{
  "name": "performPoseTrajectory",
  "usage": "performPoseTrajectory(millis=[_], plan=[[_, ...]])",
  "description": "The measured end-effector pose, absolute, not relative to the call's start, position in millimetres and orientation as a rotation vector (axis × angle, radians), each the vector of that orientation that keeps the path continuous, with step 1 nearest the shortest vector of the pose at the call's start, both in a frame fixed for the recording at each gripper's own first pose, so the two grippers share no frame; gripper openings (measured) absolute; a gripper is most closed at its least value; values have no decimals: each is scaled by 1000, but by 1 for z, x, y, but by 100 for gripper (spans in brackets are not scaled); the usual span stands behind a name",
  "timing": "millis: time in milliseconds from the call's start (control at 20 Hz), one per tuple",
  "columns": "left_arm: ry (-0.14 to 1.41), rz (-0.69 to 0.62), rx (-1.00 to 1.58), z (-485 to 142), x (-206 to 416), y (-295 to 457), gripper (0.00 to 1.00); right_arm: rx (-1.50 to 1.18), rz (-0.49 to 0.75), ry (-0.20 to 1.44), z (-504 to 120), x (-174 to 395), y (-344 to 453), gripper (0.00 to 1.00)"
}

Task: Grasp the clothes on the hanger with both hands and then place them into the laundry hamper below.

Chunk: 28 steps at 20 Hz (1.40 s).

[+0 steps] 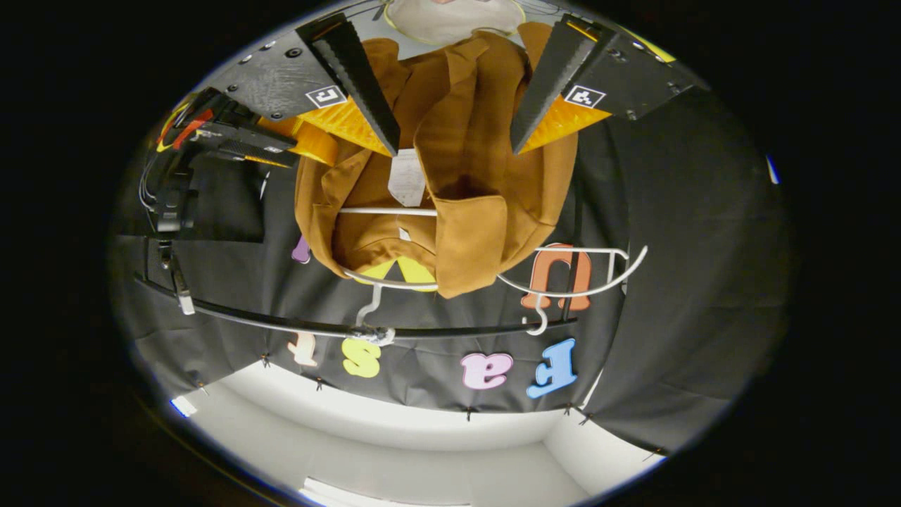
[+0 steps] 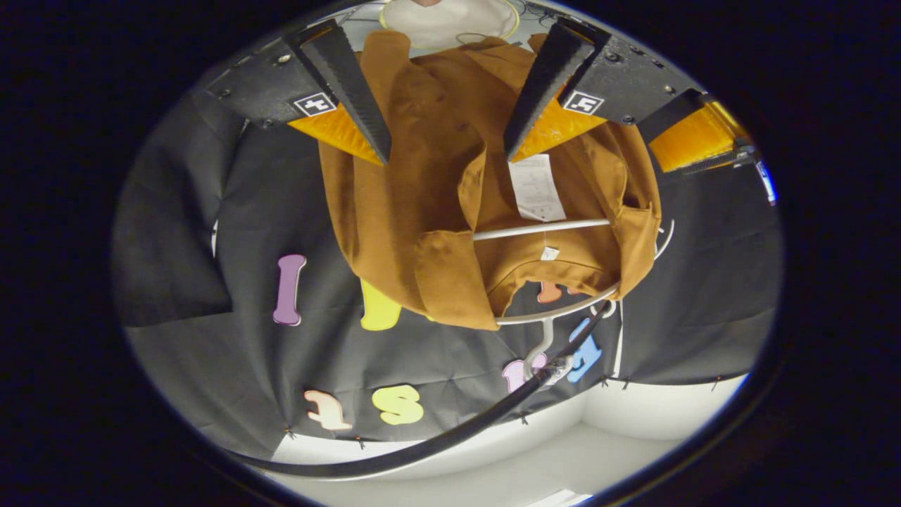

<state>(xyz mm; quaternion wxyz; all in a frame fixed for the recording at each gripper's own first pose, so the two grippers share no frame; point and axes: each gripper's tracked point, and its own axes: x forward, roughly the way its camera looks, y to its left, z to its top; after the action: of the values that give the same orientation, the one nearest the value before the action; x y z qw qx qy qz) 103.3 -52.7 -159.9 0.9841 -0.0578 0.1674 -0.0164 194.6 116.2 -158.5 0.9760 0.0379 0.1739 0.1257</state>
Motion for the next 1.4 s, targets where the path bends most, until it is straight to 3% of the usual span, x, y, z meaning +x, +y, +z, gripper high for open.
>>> performPoseTrajectory(millis=[100, 400, 650, 700, 850, 950, 1100, 1150, 1200, 1250, 1400], plan=[[332, -22, -125, -162, 117, -58, 97, 72, 275, 340, -157, 210, 119, 100], [366, 58, -152, -185, 155, -52, 100, 87, 315, 345, -165, 244, 131, 100], [383, 139, -161, -200, 182, -38, 100, 105, 284, 363, -176, 269, 132, 100], [385, 150, -153, -202, 186, -36, 89, 97, 280, 361, -176, 273, 131, 99], [385, 191, -138, -207, 196, -25, 80, 67, 269, 364, -180, 276, 127, 87], [387, 194, -156, -209, 198, -25, 82, 53, 254, 372, -182, 276, 121, 77], [370, 214, -147, -207, 195, -17, 35, 58, 218, 347, -180, 276, 104, 61], [361, 240, -138, -207, 192, -11, 19, 76, 193, 351, -184, 274, 96, 48], [359, 216, -149, -206, 190, -14, 7, 99, 175, 371, -189, 271, 90, 42], [359, 187, -166, -205, 189, -20, 7, 118, 159, 395, -196, 269, 87, 34], [347, 179, -177, -198, 182, -15, 7, 142, 93, 410, -201, 265, 62, 21]])
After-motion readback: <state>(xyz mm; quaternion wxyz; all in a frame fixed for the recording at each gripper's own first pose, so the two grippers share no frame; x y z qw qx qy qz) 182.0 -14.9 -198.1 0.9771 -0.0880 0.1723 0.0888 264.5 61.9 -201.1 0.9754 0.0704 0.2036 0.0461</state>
